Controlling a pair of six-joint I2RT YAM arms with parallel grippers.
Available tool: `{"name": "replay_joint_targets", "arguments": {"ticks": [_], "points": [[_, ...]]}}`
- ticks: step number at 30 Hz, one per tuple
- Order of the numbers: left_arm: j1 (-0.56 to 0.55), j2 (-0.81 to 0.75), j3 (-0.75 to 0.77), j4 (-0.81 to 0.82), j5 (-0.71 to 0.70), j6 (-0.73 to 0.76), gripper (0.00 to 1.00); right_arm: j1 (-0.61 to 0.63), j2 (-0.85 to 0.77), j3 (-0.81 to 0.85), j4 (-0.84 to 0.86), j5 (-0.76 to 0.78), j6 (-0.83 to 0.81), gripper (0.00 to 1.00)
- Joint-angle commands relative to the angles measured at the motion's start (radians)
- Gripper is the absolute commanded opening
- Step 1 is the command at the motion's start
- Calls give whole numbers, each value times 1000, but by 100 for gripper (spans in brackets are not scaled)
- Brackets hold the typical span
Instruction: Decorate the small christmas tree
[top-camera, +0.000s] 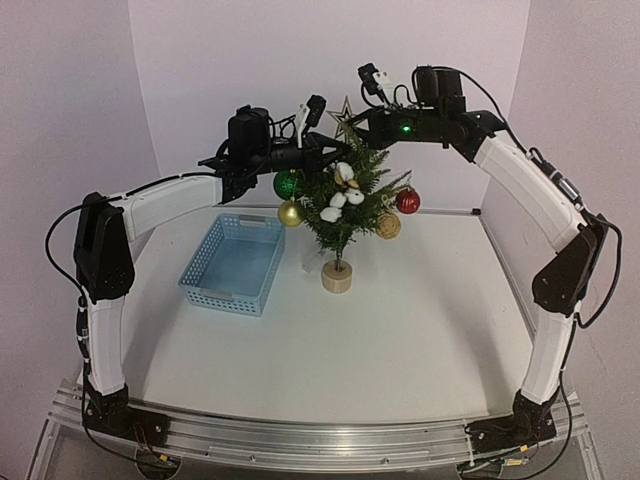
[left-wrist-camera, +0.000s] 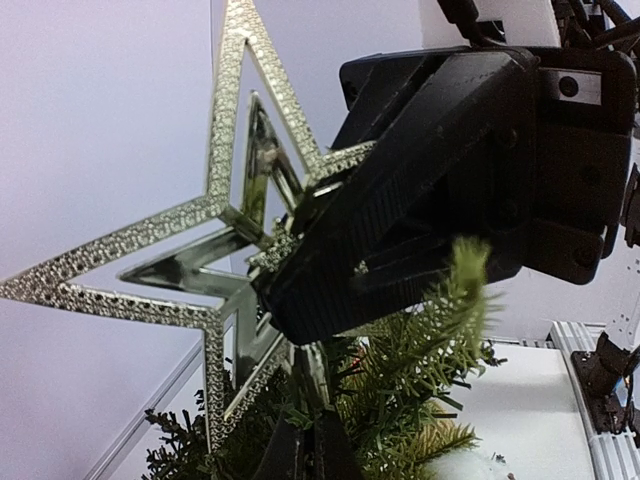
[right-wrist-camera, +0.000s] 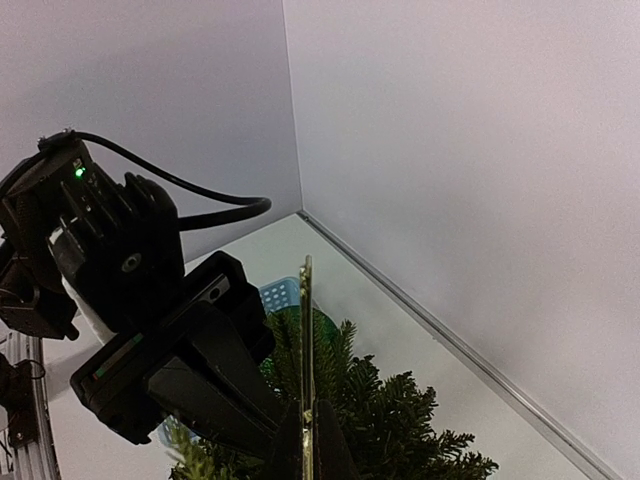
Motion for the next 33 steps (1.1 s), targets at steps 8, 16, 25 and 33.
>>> {"name": "replay_joint_targets", "arguments": {"ticks": [8, 16, 25, 33], "points": [[3, 4, 51, 11, 10, -4, 0, 13, -80, -98, -41, 30, -26, 0], [4, -3, 47, 7, 40, -1, 20, 13, -55, -74, -36, 35, -33, 0], [5, -22, 49, -8, 43, 24, 34, 13, -60, -101, -18, 34, -32, 0], [5, -41, 43, -25, 42, 34, 41, 13, -112, -244, 128, 24, 15, 0]]}}
